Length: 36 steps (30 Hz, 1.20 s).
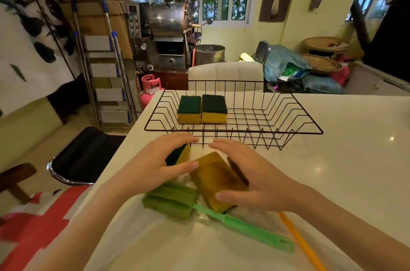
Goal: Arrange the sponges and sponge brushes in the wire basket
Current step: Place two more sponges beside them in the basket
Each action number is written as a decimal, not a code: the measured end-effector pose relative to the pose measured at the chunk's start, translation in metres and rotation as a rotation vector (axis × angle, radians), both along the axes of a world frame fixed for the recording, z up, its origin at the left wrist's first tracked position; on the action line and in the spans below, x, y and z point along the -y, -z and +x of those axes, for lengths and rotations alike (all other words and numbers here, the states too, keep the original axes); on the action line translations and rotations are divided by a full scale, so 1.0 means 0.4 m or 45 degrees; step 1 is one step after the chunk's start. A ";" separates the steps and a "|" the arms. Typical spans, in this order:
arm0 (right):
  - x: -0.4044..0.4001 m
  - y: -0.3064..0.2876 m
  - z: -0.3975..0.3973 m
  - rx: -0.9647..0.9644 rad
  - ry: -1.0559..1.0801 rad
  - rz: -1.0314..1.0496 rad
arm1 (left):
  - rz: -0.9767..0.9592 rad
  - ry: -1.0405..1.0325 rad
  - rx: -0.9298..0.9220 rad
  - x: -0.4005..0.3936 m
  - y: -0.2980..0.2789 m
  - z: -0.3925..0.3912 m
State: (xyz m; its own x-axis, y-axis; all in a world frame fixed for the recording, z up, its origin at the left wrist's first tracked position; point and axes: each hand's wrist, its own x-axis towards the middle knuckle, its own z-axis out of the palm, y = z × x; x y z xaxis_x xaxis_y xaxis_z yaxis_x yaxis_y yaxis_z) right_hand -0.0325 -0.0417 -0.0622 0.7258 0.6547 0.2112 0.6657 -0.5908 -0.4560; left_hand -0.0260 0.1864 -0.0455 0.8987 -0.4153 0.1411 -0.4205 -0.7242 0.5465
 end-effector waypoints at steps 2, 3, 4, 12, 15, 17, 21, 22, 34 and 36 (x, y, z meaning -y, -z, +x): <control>-0.001 0.013 -0.009 0.031 -0.028 -0.135 | 0.042 -0.086 -0.035 -0.013 0.019 -0.006; -0.001 0.019 -0.011 0.030 -0.038 -0.197 | 0.068 -0.123 -0.057 -0.017 0.028 -0.009; -0.001 0.022 -0.013 0.030 -0.048 -0.251 | 0.095 -0.157 -0.071 -0.020 0.035 -0.011; -0.015 0.024 -0.022 0.142 -0.114 -0.577 | 0.243 -0.215 -0.139 -0.031 0.044 -0.005; -0.021 0.016 -0.023 0.161 -0.108 -0.640 | 0.310 -0.196 -0.176 -0.031 0.034 -0.002; -0.030 0.008 -0.024 0.169 -0.103 -0.691 | 0.340 -0.187 -0.210 -0.029 0.029 -0.002; -0.046 -0.008 -0.024 0.194 -0.097 -0.686 | 0.369 -0.176 -0.238 -0.027 0.020 -0.006; -0.049 -0.010 -0.025 0.208 -0.105 -0.676 | 0.376 -0.173 -0.239 -0.026 0.020 -0.007; -0.079 0.040 -0.005 0.015 0.452 0.529 | 0.303 -0.160 -0.195 -0.042 0.011 0.000; -0.089 0.049 -0.017 -0.067 0.535 0.566 | 0.291 -0.165 -0.201 -0.047 0.010 0.002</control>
State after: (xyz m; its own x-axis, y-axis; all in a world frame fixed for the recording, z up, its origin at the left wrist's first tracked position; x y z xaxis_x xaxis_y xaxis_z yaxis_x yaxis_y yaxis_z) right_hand -0.0392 -0.0061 -0.0817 0.9196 0.1677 0.3552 0.3869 -0.5436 -0.7449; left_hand -0.0251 0.2052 -0.0495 0.9495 -0.3009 -0.0888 -0.2395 -0.8779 0.4146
